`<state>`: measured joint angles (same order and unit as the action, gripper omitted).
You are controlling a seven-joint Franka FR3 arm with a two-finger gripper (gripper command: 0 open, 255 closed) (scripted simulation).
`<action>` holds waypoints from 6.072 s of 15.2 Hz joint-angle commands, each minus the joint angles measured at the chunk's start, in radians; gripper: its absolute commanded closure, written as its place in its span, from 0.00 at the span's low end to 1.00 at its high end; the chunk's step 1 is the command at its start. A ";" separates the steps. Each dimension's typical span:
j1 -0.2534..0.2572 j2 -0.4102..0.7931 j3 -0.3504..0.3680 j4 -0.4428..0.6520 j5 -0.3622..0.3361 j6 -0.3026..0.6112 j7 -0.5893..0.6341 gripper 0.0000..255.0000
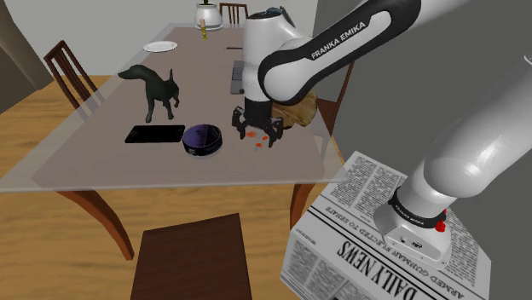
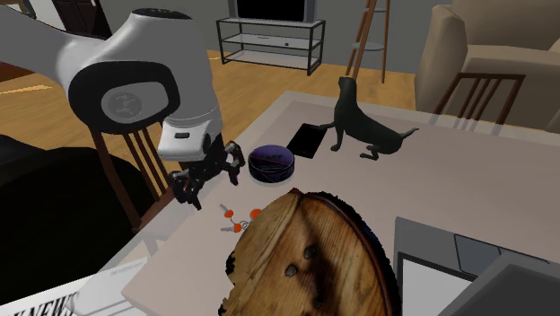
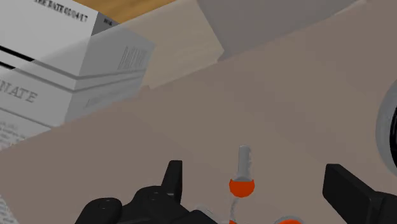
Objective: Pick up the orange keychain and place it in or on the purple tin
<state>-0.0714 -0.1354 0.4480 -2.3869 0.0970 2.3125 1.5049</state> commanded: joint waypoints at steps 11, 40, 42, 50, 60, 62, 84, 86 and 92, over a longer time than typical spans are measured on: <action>-0.008 0.078 0.028 -0.023 -0.020 0.100 0.206 0.00; -0.107 0.249 -0.170 0.281 0.279 -0.410 -0.640 0.00; -0.103 0.254 -0.165 0.260 0.283 -0.384 -0.642 0.00; -0.092 0.269 -0.156 0.217 0.294 -0.323 -0.646 0.00; -0.094 0.269 -0.157 0.220 0.293 -0.327 -0.648 1.00; -0.096 0.268 -0.159 0.217 0.293 -0.327 -0.651 1.00; -0.106 0.139 -0.164 0.344 0.295 -0.570 -0.582 1.00; -0.097 0.167 -0.154 0.380 0.292 -0.571 -0.560 1.00; -0.031 0.358 -0.109 0.618 0.255 -0.577 -0.426 1.00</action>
<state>-0.1161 0.1807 0.3315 -1.8265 0.3628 1.7431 1.0502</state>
